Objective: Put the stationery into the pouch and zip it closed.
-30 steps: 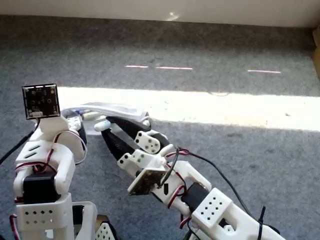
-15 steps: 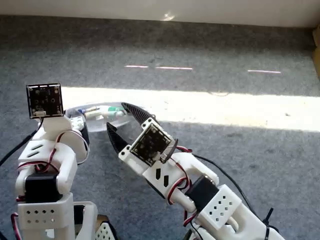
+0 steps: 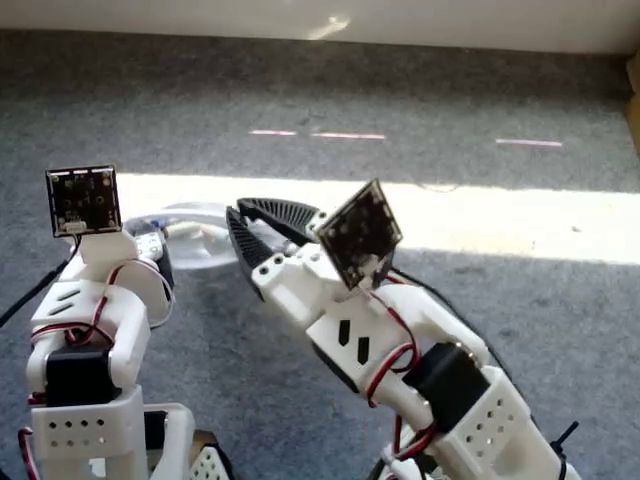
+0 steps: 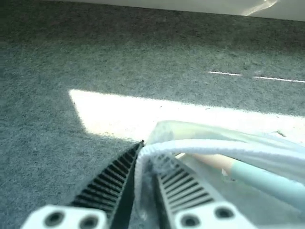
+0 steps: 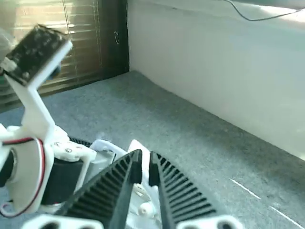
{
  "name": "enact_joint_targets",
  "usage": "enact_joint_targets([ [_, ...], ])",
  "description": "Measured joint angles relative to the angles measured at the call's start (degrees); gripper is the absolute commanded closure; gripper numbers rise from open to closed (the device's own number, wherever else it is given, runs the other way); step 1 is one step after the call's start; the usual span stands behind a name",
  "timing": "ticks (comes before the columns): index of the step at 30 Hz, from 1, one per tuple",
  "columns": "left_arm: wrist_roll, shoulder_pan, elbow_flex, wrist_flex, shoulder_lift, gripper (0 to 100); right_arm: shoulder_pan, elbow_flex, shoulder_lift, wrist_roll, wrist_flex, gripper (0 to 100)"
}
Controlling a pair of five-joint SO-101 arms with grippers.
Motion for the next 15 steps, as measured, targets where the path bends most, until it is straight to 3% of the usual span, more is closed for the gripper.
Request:
enact_joint_targets([
  [15,0.0,0.0,0.0,0.0,0.0,99,-0.4,3.8,3.6,-12.8,0.9,99.5],
])
